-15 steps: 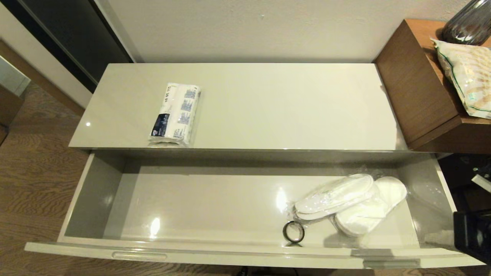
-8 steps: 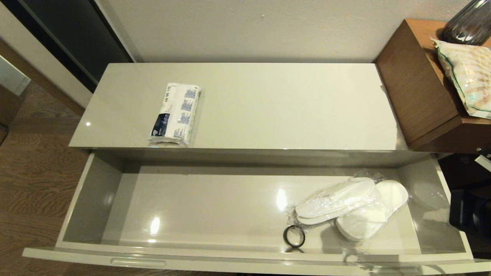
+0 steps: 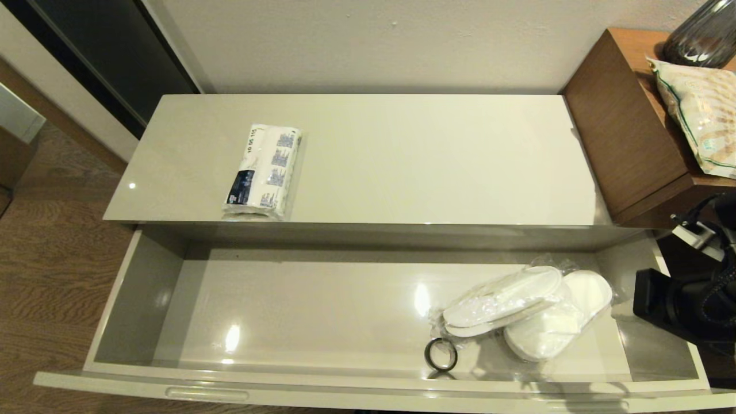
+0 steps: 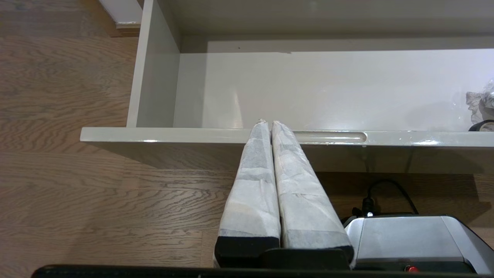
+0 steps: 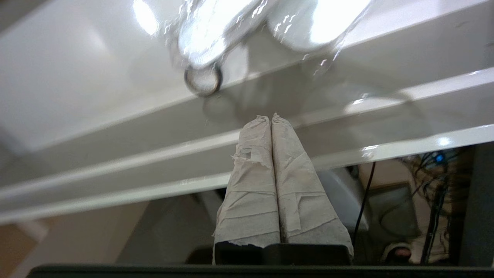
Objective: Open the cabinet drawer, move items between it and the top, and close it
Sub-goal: Take out the disposable slippers from the drawer
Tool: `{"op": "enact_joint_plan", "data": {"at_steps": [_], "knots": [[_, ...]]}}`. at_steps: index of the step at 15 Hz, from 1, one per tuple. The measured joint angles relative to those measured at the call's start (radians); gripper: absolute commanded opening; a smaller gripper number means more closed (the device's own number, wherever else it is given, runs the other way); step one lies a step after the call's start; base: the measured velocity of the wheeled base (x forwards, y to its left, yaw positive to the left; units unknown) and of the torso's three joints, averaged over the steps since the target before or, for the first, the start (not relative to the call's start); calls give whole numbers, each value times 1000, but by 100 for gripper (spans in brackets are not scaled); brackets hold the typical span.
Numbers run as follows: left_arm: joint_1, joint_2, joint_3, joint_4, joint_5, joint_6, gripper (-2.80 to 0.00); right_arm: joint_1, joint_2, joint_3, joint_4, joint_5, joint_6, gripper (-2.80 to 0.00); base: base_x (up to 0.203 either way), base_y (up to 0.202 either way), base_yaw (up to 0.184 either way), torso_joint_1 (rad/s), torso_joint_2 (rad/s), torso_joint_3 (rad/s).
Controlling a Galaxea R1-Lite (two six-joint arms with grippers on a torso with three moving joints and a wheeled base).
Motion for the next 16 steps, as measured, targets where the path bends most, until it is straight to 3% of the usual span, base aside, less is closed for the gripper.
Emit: {"op": "enact_joint_plan", "data": {"at_steps": [2, 4, 7, 9, 12, 14, 16], "knots": [[0, 0, 0, 0, 0, 0, -280, 3, 16, 3, -16, 81, -24, -280, 0, 0, 0, 0, 0, 0], [0, 0, 0, 0, 0, 0, -280, 4, 61, -3, -75, 141, -135, -280, 0, 0, 0, 0, 0, 0], [0, 0, 0, 0, 0, 0, -280, -19, 115, -18, -214, 153, -275, -280, 0, 0, 0, 0, 0, 0], [0, 0, 0, 0, 0, 0, -280, -30, 128, -17, -142, 122, -313, -280, 0, 0, 0, 0, 0, 0], [0, 0, 0, 0, 0, 0, -280, -17, 133, -23, -10, -40, -373, -280, 0, 0, 0, 0, 0, 0], [0, 0, 0, 0, 0, 0, -280, -5, 124, -96, 106, -132, -389, -280, 0, 0, 0, 0, 0, 0], [0, 0, 0, 0, 0, 0, -280, 6, 117, -221, 262, -154, -423, -280, 0, 0, 0, 0, 0, 0]]}}
